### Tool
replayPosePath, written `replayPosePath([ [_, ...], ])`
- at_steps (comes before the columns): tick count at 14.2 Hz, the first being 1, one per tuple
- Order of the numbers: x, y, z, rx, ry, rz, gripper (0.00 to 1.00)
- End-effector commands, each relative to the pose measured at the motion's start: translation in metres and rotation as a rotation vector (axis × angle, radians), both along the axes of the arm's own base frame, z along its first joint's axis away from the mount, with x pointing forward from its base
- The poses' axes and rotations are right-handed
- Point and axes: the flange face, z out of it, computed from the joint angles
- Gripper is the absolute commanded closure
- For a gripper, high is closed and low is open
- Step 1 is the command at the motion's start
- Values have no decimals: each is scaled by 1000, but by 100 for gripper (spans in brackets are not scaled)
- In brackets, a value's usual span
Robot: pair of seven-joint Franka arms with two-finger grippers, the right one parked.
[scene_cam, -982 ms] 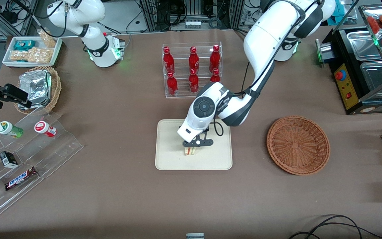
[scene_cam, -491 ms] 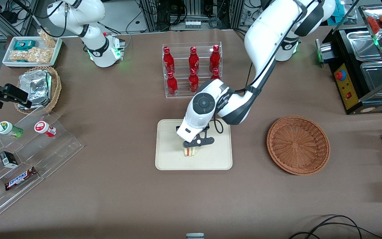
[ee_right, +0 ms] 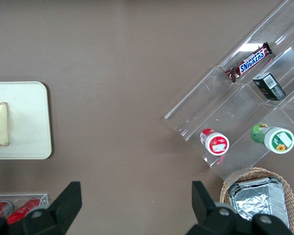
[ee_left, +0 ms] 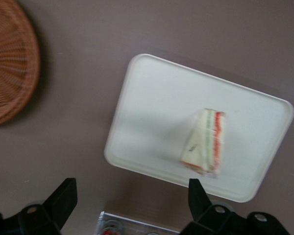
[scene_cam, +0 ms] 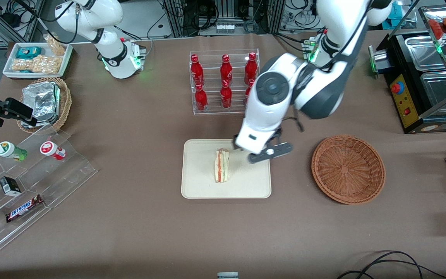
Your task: Place sandwich from basket to tray
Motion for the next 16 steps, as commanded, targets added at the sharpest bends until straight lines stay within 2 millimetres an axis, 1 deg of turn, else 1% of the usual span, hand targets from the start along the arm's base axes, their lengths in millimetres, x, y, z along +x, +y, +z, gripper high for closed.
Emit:
replayPosePath([
  [1, -1, 32, 2, 66, 29, 52, 0],
  [2, 3, 50, 2, 89, 47, 74, 0],
  [4, 3, 76, -1, 115, 66, 105, 0],
  [5, 3, 96, -6, 128, 73, 124, 0],
  [7, 3, 128, -1, 127, 86, 77, 0],
  [8, 4, 152, 4, 123, 90, 70, 0],
  [10, 4, 191, 14, 103, 102, 54, 0],
  [11, 2, 216, 24, 87, 107, 26, 0],
  [13, -11, 254, 43, 62, 130, -37, 0],
  [14, -19, 278, 57, 43, 131, -53, 0],
  [15, -21, 306, 63, 25, 140, -71, 0],
  [16, -25, 316, 71, 9, 157, -111, 0],
])
